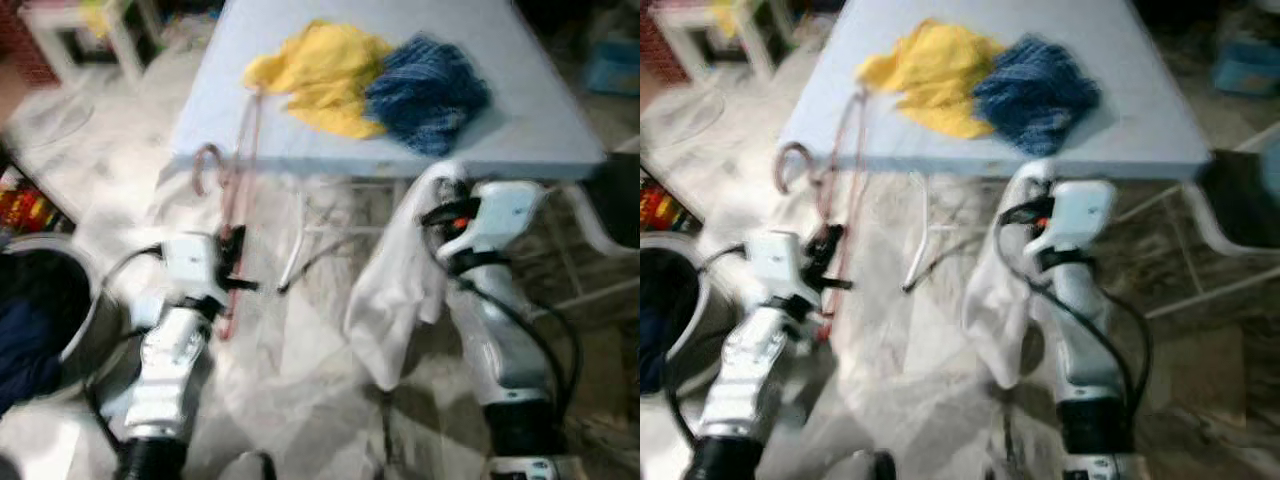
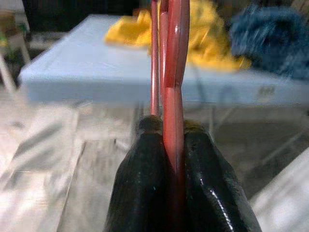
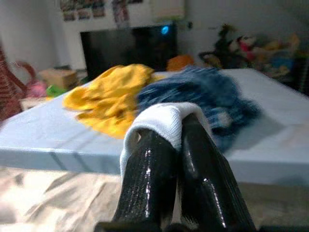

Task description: Hang hanger

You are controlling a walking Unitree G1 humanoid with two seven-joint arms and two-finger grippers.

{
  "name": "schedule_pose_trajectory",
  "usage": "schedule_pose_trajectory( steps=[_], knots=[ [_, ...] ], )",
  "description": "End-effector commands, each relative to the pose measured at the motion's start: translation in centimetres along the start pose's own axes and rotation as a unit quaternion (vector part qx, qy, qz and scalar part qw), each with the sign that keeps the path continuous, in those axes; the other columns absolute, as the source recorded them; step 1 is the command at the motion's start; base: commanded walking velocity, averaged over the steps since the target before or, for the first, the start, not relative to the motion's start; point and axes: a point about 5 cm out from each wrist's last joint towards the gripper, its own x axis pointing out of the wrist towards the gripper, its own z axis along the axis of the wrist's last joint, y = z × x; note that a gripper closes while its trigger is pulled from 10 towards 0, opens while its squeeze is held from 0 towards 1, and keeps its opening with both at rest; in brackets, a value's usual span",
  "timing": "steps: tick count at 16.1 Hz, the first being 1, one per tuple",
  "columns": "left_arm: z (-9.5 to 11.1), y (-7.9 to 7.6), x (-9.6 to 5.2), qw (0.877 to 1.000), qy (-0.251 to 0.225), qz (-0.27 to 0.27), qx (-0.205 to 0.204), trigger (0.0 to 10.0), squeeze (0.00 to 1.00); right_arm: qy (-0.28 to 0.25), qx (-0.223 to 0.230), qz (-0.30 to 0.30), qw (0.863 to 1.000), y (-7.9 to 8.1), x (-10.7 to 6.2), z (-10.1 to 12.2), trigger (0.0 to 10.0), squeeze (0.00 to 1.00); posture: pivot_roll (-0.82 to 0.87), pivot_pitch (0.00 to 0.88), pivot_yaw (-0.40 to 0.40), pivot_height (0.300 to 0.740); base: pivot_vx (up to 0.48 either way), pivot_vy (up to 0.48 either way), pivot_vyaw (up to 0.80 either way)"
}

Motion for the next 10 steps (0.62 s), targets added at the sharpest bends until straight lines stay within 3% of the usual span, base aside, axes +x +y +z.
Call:
schedule_pose_trajectory(
  steps=[1, 10],
  knots=[
    [0.72, -1.08, 0.38, 1.000, -0.014, -0.016, -0.007, 10.0, 0.00, -0.023, -0.002, -0.007, 1.000, -0.74, 0.14, 1.16, 0.0, 0.00, 0.00, 0.141, 0.014, 0.740, 0.405, 0.000, 0.00],
    [1.21, -1.38, 0.71, 1.000, -0.020, -0.013, -0.015, 10.0, 0.00, -0.030, -0.003, 0.034, 0.999, 0.12, 0.36, 1.58, 0.0, 0.00, 0.00, 0.141, 0.013, 0.740, 0.417, 0.000, 0.00]
  ],
)
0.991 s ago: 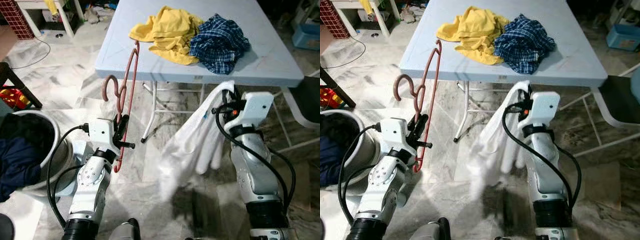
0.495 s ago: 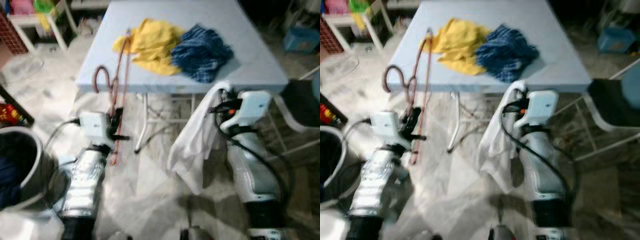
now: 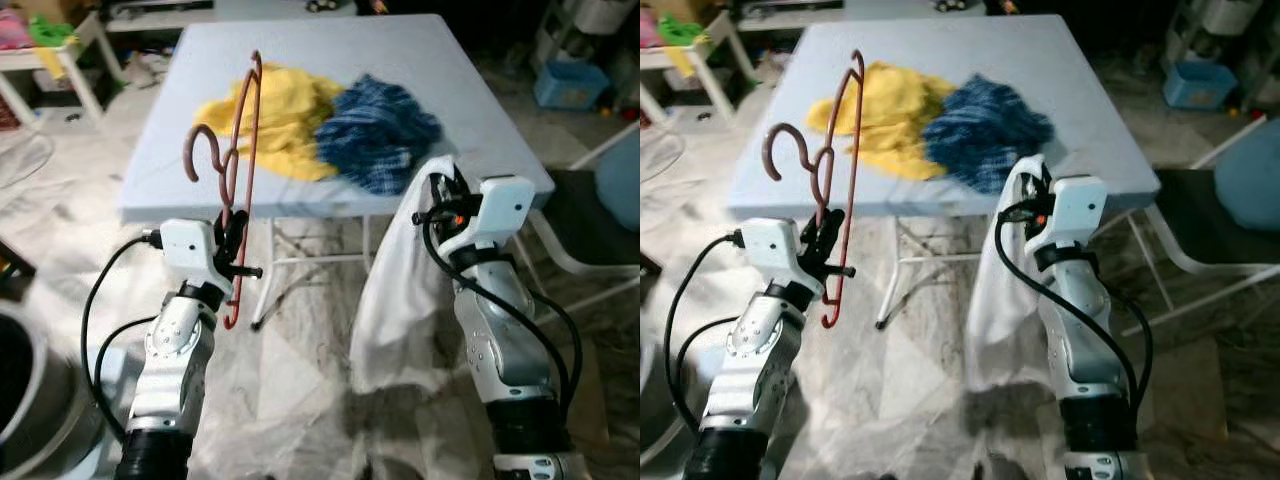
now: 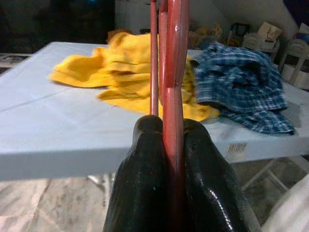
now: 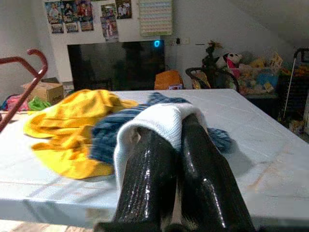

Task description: Hang hanger

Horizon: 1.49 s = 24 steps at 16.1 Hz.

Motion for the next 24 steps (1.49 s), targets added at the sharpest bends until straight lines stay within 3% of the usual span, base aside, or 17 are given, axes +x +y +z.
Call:
schedule_pose_trajectory(
  steps=[1, 15, 18, 21, 24],
  knots=[
    [0.2, -0.4, 0.0, 1.000, -0.003, -0.005, -0.002, 10.0, 0.00, -0.021, -0.003, 0.007, 1.000, 0.1, 0.0, 1.0, 0.0, 0.00, 0.00, 0.141, 0.013, 0.740, 0.416, 0.000, 0.00],
    [-0.3, -0.6, -0.1, 1.000, 0.009, 0.002, -0.004, 10.0, 0.00, -0.013, -0.001, 0.056, 0.998, 0.9, 0.0, 0.8, 0.0, 0.00, 0.00, 0.146, 0.007, 0.740, 0.361, 0.000, 0.00],
    [-0.5, -0.2, -0.5, 0.999, 0.017, 0.026, 0.024, 10.0, 0.00, -0.012, -0.005, 0.072, 0.997, 0.8, 0.0, 0.9, 0.0, 0.00, 0.00, 0.157, 0.000, 0.740, 0.000, 0.000, 0.00],
    [-1.0, -0.2, -1.2, 0.999, 0.030, 0.034, 0.027, 10.0, 0.00, -0.023, -0.016, 0.114, 0.993, 0.3, 2.2, 2.4, 0.0, 0.00, 0.00, 0.171, -0.007, 0.740, 0.000, 0.000, 0.00],
    [-1.1, -0.6, -1.4, 0.999, 0.032, 0.034, 0.024, 10.0, 0.00, -0.021, -0.022, 0.156, 0.987, 0.3, 5.8, 4.0, 0.0, 0.00, 0.01, 0.183, -0.023, 0.740, 0.000, 0.000, 0.00]
  ],
)
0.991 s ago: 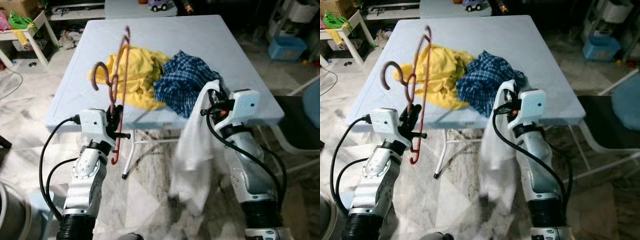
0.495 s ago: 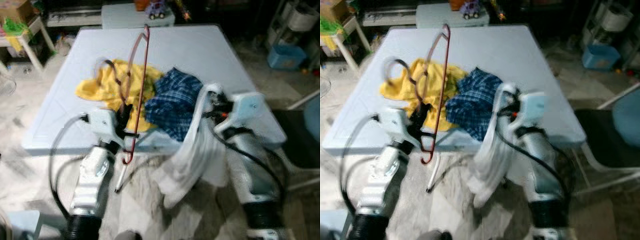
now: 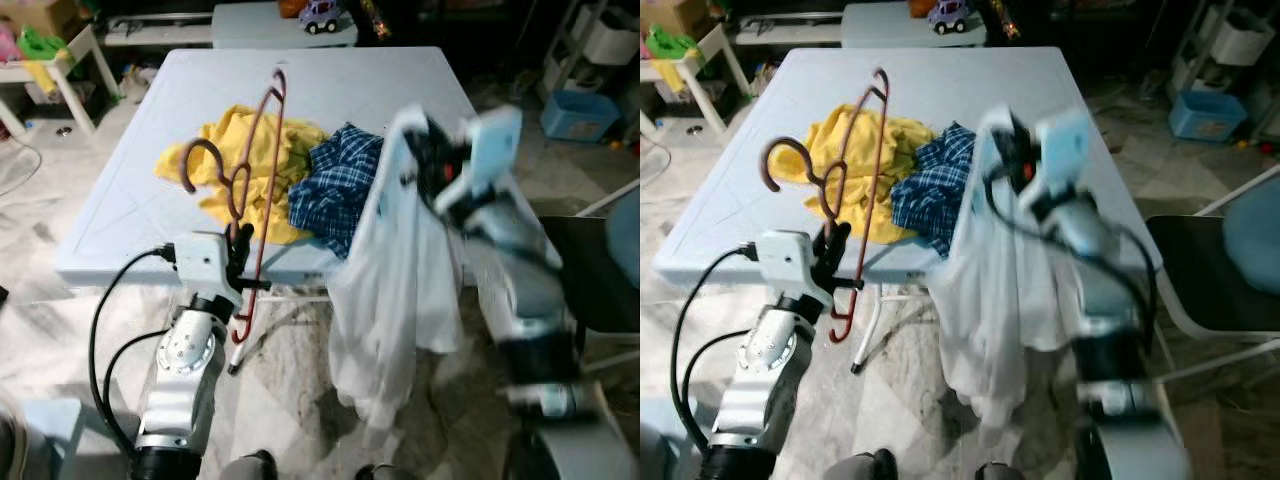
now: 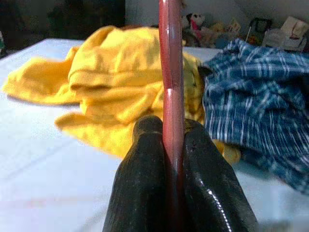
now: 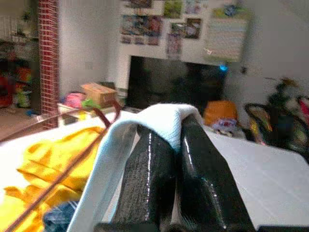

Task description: Hang hanger

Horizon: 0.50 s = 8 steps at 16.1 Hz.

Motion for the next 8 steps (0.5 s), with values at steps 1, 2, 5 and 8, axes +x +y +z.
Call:
schedule_pose_trajectory(
  steps=[1, 2, 5, 8],
  knots=[
    [-0.2, 0.0, -0.2, 1.000, 0.008, 0.006, 0.003, 10.0, 0.00, -0.004, 0.007, 0.010, 1.000, -0.7, 1.2, 0.7, 0.0, 0.00, 0.02, 0.186, -0.030, 0.740, 0.000, 0.000, 0.00],
    [-0.2, 0.1, -0.3, 1.000, 0.009, 0.012, 0.003, 10.0, 0.00, 0.003, 0.016, 0.021, 1.000, -0.9, 2.5, 1.2, 0.0, 0.00, 0.02, 0.189, -0.035, 0.740, 0.000, 0.000, 0.00],
    [-0.4, 0.5, -0.8, 0.999, 0.014, 0.033, 0.013, 10.0, 0.00, 0.009, 0.027, 0.058, 0.998, -0.4, 5.9, 3.0, 0.0, 0.00, 0.05, 0.197, -0.049, 0.740, 0.000, 0.000, 0.00],
    [-0.3, 0.7, -1.0, 0.999, 0.012, 0.035, 0.015, 10.0, 0.00, 0.024, 0.051, 0.063, 0.996, -0.2, 8.2, 4.5, 0.0, 0.00, 0.08, 0.196, -0.050, 0.740, 0.000, 0.000, 0.00]
  ],
)
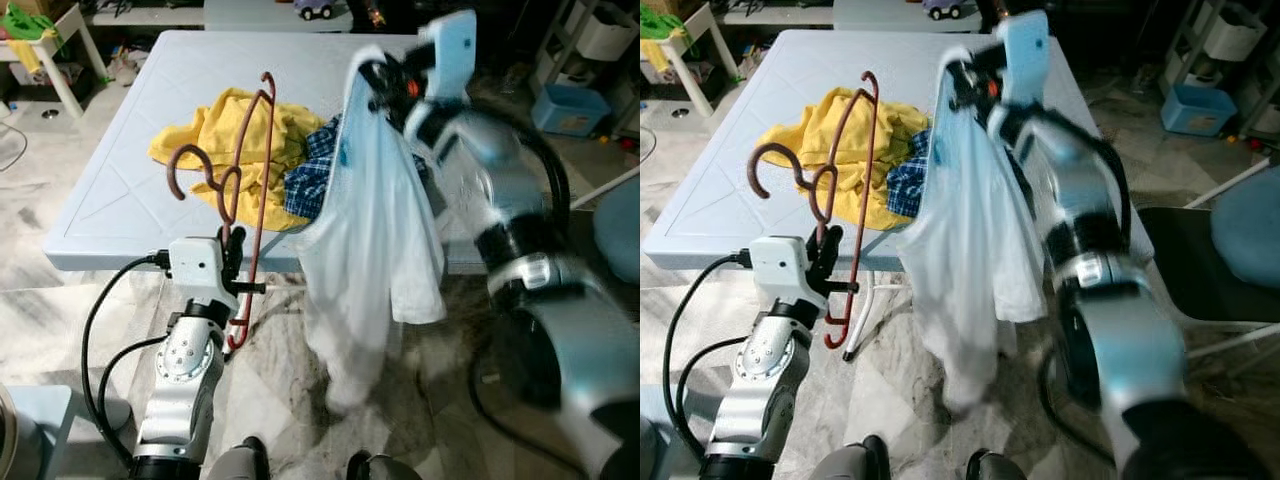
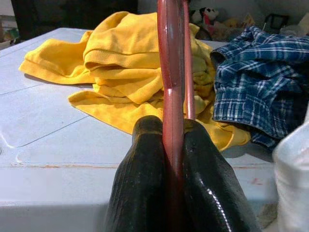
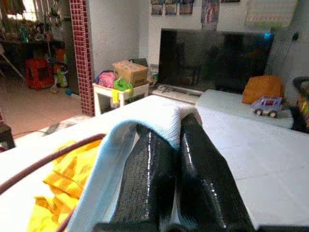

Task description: Hang hanger

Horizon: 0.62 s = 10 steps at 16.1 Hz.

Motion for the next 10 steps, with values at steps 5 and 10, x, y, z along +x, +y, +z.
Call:
schedule_pose_trajectory(
  steps=[5, 10],
  knots=[
    [0.0, 0.6, -0.4, 1.000, 0.011, 0.014, 0.018, 10.0, 0.00, -0.118, -0.157, -0.104, 0.975, -0.4, 2.1, 10.9, 1.2, 0.00, 0.12, 0.197, -0.053, 0.740, 0.000, 0.000, 0.00],
    [-0.1, 0.8, -1.1, 0.999, 0.012, 0.031, 0.025, 10.0, 0.00, -0.257, -0.304, -0.186, 0.898, -1.2, -0.1, 17.2, 9.8, 0.00, 0.12, 0.215, -0.061, 0.740, 0.000, 0.000, 0.00]
  ],
)
